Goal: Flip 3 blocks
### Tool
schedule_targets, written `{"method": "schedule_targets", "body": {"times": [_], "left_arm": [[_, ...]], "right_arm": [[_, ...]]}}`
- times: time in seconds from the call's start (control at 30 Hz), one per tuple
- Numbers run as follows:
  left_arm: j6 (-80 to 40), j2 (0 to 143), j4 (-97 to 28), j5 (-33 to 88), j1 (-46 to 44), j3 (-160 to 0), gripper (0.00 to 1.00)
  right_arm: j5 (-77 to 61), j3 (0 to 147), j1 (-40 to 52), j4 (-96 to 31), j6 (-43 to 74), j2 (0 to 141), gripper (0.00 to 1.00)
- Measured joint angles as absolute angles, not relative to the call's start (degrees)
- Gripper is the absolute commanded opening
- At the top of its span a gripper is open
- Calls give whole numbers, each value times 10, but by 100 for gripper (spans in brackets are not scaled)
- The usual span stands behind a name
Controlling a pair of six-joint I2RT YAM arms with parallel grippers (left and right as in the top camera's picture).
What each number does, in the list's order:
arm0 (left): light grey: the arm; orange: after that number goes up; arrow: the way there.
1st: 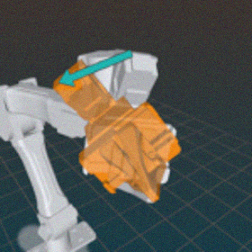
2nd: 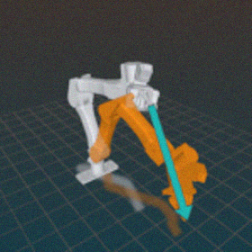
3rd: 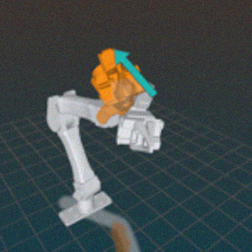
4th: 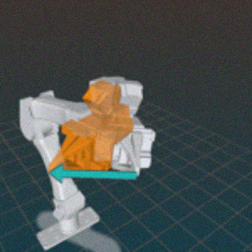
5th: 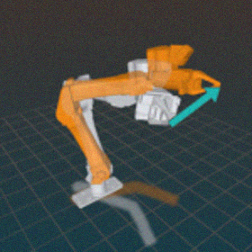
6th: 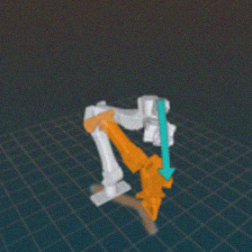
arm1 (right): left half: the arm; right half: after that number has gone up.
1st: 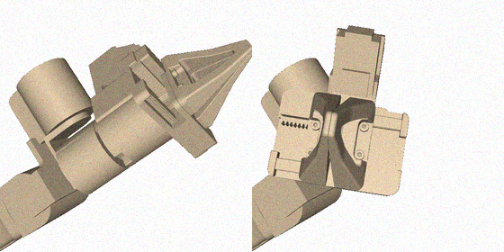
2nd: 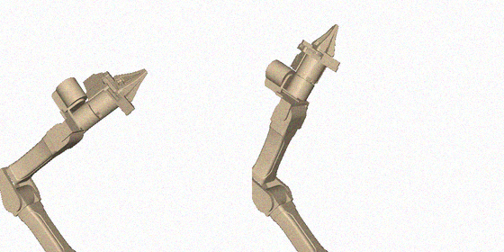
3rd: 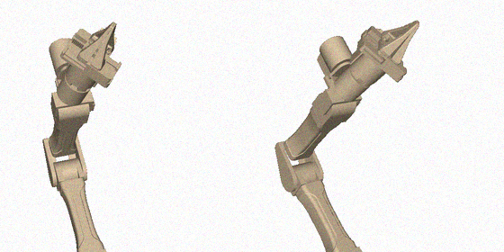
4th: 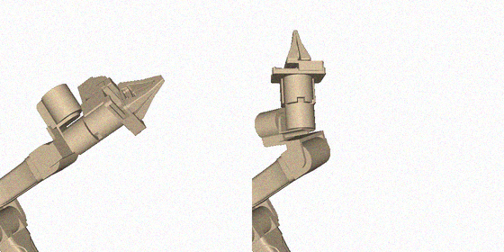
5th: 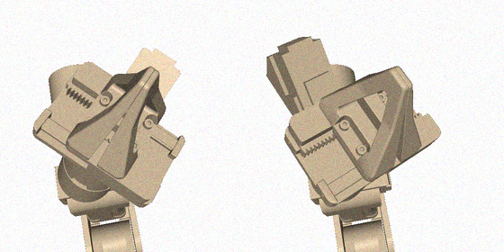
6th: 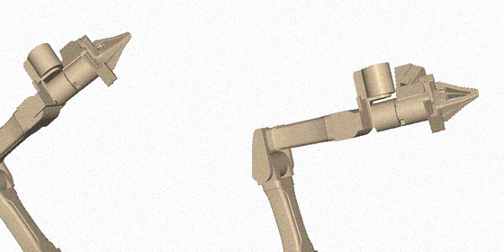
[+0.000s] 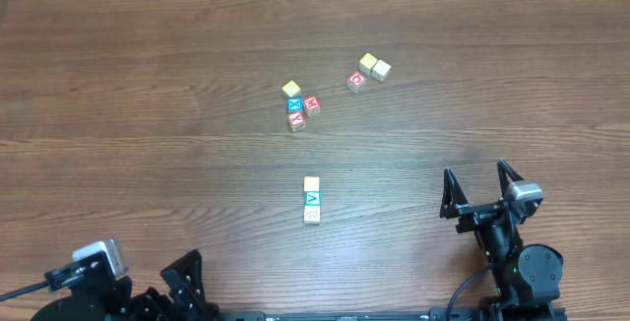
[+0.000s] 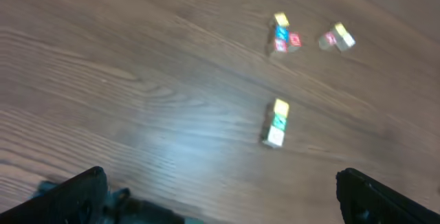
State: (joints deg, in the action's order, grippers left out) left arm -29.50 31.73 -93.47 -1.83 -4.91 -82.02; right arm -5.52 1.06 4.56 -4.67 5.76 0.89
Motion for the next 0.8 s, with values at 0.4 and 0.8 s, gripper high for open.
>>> {"method": "schedule_targets", "body": {"times": [0.4,0.8], "left_arm": [[-251,123,-496,-62,-46,-521,100],[-190,12,-8,49,-21,-151,100]], "right_arm": [[-55,11,45,-46,58,8,100],[-55,11,45,-46,58,8,100]]}}
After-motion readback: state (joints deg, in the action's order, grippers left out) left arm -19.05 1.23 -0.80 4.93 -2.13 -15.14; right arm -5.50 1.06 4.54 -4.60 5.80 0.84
